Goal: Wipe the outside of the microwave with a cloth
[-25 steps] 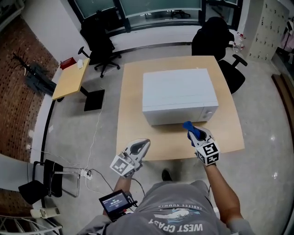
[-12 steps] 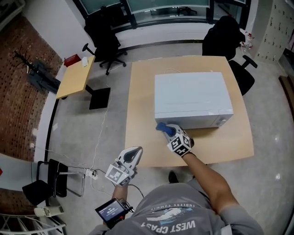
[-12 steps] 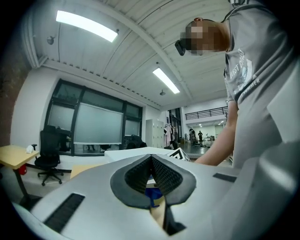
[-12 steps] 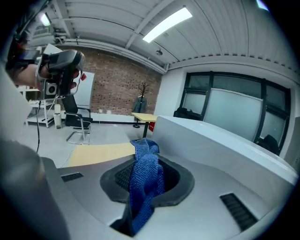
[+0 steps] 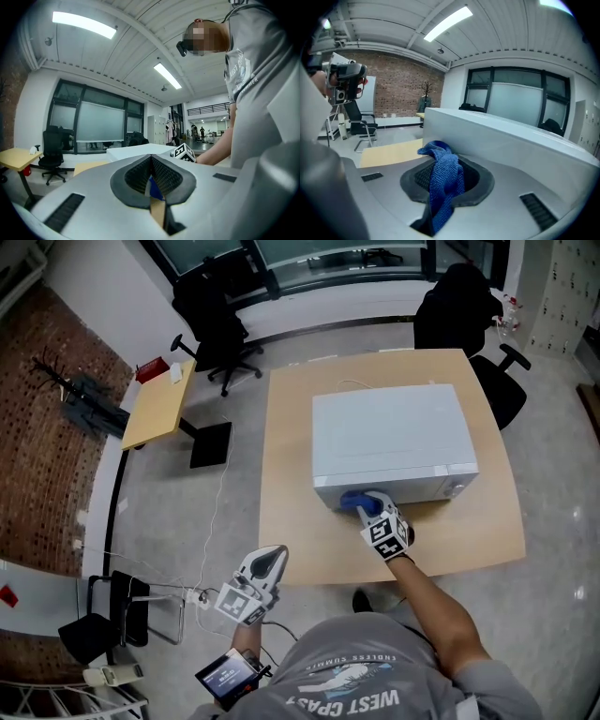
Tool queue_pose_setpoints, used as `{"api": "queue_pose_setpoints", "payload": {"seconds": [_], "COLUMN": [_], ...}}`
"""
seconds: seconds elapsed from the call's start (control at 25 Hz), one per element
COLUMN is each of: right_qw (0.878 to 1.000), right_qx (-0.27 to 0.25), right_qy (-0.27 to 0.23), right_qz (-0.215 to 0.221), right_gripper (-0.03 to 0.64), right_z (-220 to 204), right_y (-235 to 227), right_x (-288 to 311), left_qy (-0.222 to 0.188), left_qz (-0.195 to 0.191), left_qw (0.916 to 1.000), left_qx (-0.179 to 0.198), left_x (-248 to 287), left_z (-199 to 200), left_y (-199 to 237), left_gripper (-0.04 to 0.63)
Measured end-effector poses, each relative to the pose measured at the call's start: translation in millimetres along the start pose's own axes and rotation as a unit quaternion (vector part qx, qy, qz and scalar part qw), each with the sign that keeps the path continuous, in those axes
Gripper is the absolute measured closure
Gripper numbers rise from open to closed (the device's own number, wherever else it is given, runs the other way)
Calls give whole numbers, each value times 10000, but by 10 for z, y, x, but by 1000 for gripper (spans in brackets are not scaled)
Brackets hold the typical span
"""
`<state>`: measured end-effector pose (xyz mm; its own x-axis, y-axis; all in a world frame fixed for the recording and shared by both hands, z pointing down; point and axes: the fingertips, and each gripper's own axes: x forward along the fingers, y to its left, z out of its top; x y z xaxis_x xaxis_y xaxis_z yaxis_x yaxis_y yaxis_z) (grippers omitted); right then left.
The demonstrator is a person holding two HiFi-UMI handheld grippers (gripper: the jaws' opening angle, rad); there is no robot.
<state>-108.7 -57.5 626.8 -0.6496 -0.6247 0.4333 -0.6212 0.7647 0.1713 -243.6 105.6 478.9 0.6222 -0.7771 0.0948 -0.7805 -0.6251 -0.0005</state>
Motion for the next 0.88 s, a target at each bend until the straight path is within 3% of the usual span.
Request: {"api": "queue_pose_setpoints", "payload": {"seconds": [0.2, 0.88], "right_qw": [9984, 9907], "right_qx": [198, 391], "right_qy": [78, -1], "right_qz": [-523, -1302], "right_gripper": [551, 551], "right_z": [-316, -1000], "right_y": [-714, -2356], "right_x": [-504, -1942], "left_qy": [-22, -183], "left_qz": [-170, -261], "left_qw": [9998, 9994], "left_qx": [40, 126], "left_x": [334, 1725], "left_z": [74, 436], "left_y": [-151, -640], "left_gripper": [572, 572]}}
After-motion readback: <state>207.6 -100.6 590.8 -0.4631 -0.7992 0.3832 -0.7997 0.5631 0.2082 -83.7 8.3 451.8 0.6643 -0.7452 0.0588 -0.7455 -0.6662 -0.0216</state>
